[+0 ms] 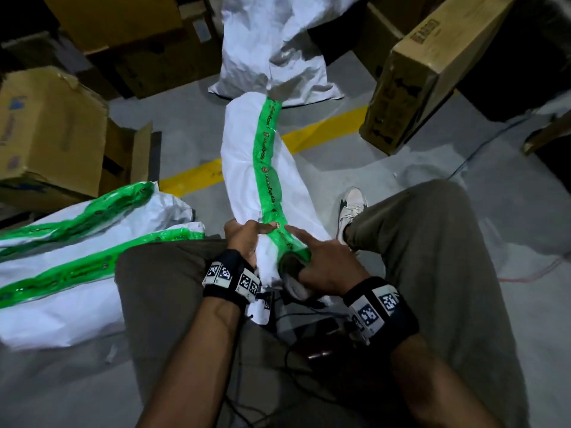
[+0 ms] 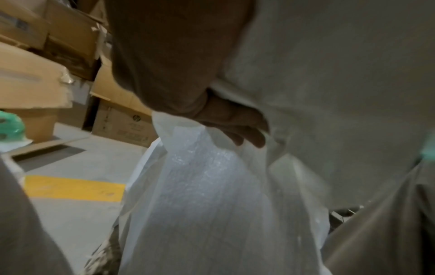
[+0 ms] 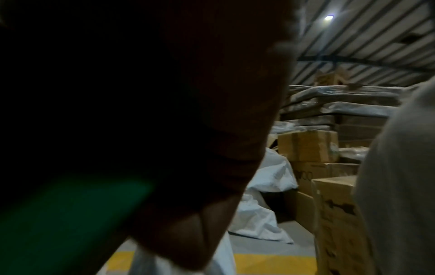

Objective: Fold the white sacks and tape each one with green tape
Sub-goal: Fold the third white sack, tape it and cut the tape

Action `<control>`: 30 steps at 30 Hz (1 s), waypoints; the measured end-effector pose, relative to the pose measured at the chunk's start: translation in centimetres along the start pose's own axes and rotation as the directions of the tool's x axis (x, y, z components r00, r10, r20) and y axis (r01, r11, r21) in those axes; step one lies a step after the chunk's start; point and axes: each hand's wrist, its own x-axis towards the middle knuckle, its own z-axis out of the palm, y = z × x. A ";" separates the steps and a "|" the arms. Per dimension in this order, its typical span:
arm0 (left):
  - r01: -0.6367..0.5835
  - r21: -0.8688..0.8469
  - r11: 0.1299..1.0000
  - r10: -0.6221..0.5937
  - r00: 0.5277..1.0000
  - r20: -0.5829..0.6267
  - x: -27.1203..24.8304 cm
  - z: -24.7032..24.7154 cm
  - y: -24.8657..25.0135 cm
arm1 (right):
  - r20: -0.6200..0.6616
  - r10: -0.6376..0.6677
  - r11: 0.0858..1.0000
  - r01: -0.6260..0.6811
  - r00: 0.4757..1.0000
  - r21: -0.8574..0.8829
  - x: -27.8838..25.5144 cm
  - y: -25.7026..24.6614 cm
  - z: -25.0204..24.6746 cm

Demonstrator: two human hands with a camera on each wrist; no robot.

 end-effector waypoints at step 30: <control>-0.111 0.659 0.744 0.307 0.932 -0.190 12.8 0.1 10.2 | -0.131 -0.279 0.958 0.285 0.951 0.028 -0.7 1.0 3.7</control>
